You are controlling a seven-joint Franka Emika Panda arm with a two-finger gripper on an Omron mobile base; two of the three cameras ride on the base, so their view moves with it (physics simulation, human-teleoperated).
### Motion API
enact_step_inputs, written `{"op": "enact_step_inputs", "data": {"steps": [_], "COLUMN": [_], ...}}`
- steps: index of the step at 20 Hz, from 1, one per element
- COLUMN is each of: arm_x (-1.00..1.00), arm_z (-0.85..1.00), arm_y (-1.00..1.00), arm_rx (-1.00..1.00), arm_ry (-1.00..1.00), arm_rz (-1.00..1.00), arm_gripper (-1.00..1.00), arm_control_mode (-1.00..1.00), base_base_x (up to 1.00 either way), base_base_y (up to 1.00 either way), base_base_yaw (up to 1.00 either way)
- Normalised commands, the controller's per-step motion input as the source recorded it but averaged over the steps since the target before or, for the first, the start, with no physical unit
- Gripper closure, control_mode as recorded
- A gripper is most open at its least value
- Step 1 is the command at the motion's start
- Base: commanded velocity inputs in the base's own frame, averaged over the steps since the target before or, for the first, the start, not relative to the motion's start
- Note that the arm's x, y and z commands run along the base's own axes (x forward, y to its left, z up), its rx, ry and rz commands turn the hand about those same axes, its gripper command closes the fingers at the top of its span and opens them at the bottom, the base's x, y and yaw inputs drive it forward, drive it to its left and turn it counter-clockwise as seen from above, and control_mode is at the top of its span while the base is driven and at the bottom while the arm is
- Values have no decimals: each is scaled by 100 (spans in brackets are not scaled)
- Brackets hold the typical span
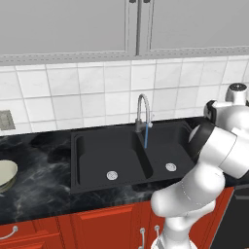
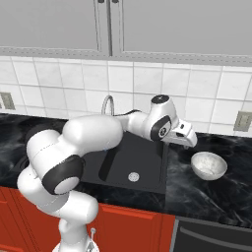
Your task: Rinse each bowl for a few seconds and place them down in the sink or on the counter.
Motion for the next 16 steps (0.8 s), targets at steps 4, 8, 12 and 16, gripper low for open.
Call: {"op": "enact_step_inputs", "data": {"steps": [4, 8, 12, 16], "arm_x": [-14, -9, -3, 0], "arm_z": [-7, -13, -19, -17], "arm_y": [-13, -10, -10, -8], "arm_rx": [-3, -2, 0, 0], "arm_ry": [6, 7, 9, 7], "arm_rz": [3, 5, 6, 10], "arm_gripper": [-100, -100, -100, -100], "arm_control_mode": [-100, -100, -100, -100], "base_base_x": [0, 0, 0, 0], "base_base_y": [0, 0, 0, 0], "base_base_yaw": [0, 0, 0, 0]}}
